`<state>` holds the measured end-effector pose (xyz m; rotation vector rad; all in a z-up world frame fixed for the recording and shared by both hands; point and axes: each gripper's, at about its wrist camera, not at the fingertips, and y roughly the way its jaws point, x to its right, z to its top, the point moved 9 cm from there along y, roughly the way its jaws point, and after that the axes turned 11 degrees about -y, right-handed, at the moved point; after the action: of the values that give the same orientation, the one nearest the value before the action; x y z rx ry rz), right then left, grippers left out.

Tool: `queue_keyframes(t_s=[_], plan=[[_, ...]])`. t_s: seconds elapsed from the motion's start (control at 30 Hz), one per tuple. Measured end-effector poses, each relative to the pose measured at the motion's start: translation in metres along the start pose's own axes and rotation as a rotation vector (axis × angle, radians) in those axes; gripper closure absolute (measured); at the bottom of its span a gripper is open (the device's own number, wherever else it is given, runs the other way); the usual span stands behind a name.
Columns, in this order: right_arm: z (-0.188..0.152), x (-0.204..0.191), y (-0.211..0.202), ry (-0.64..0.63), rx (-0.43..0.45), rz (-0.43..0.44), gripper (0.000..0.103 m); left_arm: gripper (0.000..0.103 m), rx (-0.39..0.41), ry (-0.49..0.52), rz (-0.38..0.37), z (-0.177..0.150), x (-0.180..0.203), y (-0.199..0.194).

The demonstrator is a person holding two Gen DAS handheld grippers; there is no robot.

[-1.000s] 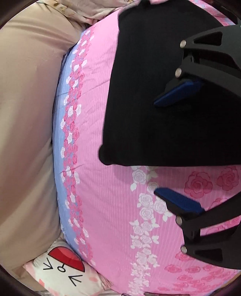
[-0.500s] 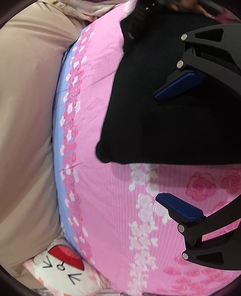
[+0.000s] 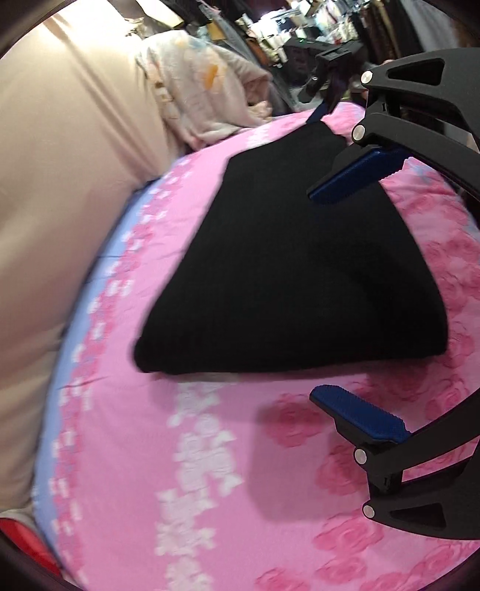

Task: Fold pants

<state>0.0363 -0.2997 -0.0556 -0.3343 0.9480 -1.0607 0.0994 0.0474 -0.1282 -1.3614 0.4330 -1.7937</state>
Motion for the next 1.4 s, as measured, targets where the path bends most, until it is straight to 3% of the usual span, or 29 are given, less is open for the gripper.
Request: queue_keyframes(t_s=[0.17,0.37,0.5,0.7,0.77,0.8,0.87,0.93,1.0,1.13,1.4], plan=[[-0.024,-0.002,0.02,0.028,-0.102,0.096,0.007,0.006,-0.024,0.022,0.039,-0.014,-0.005,0.015],[-0.014,-0.027,0.04,0.011,-0.113,0.236,0.006,0.006,-0.045,0.107,0.084,-0.01,0.011,0.034],[-0.004,-0.04,0.064,-0.027,-0.153,0.224,0.005,0.006,-0.078,0.132,0.079,-0.001,0.022,0.051],[0.011,-0.051,0.087,-0.052,-0.177,0.274,0.005,0.006,-0.111,0.128,0.058,0.017,0.035,0.072],[0.013,-0.055,0.093,-0.072,-0.179,0.245,0.007,0.006,-0.118,0.153,0.062,0.02,0.041,0.078],[0.013,-0.052,0.093,-0.073,-0.182,0.216,0.026,0.011,-0.118,0.162,0.074,0.021,0.041,0.079],[0.011,-0.045,0.091,-0.036,-0.181,0.207,0.049,0.031,-0.101,0.17,0.118,0.022,0.038,0.075],[0.009,-0.045,0.083,-0.028,-0.161,0.201,0.055,0.061,-0.09,0.123,0.08,0.027,0.032,0.062],[0.009,-0.052,0.078,-0.053,-0.135,0.166,0.058,0.069,-0.085,0.09,0.046,0.03,0.03,0.053],[0.017,-0.068,0.064,-0.099,-0.078,0.128,0.06,0.074,-0.022,0.158,0.092,0.026,0.045,0.04],[0.047,-0.107,-0.005,-0.192,0.064,0.136,0.061,0.077,0.125,0.293,-0.001,0.029,0.112,-0.036]])
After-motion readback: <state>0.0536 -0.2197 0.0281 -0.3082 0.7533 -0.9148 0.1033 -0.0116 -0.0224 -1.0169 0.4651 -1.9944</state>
